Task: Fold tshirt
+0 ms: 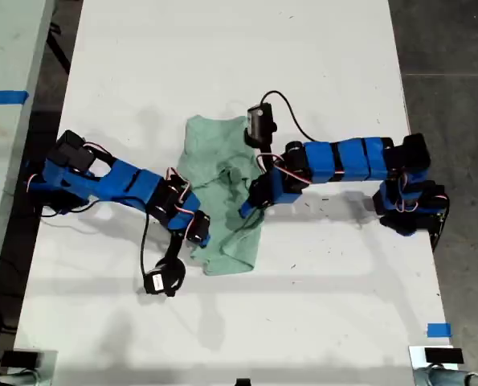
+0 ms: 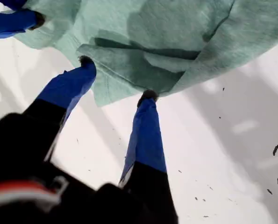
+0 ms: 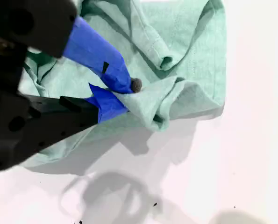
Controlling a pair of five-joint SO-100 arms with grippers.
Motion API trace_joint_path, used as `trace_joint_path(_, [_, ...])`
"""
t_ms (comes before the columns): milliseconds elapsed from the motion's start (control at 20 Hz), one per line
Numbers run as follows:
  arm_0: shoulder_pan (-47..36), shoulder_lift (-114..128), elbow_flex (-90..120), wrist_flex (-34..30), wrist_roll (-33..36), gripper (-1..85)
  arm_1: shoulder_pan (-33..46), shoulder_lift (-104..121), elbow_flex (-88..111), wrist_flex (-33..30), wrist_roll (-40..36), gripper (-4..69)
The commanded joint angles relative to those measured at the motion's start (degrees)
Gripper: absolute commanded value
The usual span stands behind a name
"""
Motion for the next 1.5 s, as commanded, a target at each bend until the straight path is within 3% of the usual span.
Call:
trace_joint_path(0, [-2.55,0.35,-3.96,-1.58,2.37,4.3,-1.41,5.71,-0.26,0.70,0.79,22.0])
trace_joint_path(50, [-2.72,0.18,-4.04,-2.72,4.04,21.9,-1.49,5.71,-0.26,0.70,0.88,21.9])
trace_joint_path(100, [-2.99,-0.18,-4.22,-3.78,5.45,27.8,-1.49,5.71,-0.26,0.70,0.88,21.9])
trace_joint_path(300, [-2.72,0.26,-5.19,-10.11,14.59,29.9,-1.58,5.80,-0.09,0.70,0.97,21.7])
trace_joint_path(550, [-1.85,5.54,-4.75,-2.11,12.04,30.7,-1.49,7.29,0.18,1.85,0.35,21.5])
trace_joint_path(850, [3.08,15.03,-3.52,10.11,-0.26,30.0,-6.33,11.95,0.18,6.86,2.64,21.3])
trace_joint_path(1100, [6.59,19.42,-2.55,11.16,-14.50,24.7,-13.01,13.62,-1.23,9.67,10.81,26.9])
trace_joint_path(1250, [7.73,20.39,-2.46,11.60,-22.15,22.2,-16.26,14.50,-2.55,10.28,16.61,26.2])
trace_joint_path(1450, [9.32,21.53,-1.76,11.78,-31.46,24.7,-19.16,14.94,-4.66,10.72,24.96,28.5])
